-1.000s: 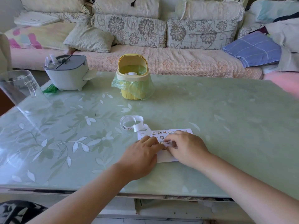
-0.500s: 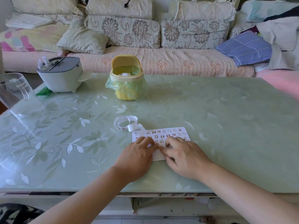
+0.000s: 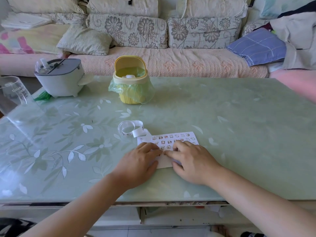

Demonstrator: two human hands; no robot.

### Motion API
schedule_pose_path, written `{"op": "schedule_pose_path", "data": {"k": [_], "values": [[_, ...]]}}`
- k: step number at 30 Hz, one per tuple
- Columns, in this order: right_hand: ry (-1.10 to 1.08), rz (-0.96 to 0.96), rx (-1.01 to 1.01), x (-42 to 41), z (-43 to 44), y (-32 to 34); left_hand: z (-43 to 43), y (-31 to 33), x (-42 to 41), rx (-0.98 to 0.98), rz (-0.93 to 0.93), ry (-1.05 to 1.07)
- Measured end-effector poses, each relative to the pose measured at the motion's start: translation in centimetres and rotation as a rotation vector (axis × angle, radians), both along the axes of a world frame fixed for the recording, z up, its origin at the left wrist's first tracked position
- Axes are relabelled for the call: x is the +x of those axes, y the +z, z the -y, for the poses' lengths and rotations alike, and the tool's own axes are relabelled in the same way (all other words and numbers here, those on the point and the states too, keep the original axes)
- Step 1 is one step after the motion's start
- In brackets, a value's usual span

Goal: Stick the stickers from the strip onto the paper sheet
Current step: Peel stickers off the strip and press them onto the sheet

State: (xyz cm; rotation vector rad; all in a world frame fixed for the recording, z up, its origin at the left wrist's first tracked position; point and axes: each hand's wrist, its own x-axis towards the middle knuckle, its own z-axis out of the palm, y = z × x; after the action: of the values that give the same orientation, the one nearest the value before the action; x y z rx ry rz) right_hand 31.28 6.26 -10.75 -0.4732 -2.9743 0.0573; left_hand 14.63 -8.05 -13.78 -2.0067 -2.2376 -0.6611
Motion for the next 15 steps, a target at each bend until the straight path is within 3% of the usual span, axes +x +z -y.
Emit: {"op": "schedule_pose_path", "data": {"k": [8,15], "values": [[-0.042,-0.022,-0.058,-0.7,-0.9,0.6,-0.2,0.4,-0.4,0.040,-0.070,-0.001],[-0.150,-0.101,-0.252,-3.7,-0.3,1.9,-1.2,2.2,-2.2,0.222,-0.002,0.196]]}}
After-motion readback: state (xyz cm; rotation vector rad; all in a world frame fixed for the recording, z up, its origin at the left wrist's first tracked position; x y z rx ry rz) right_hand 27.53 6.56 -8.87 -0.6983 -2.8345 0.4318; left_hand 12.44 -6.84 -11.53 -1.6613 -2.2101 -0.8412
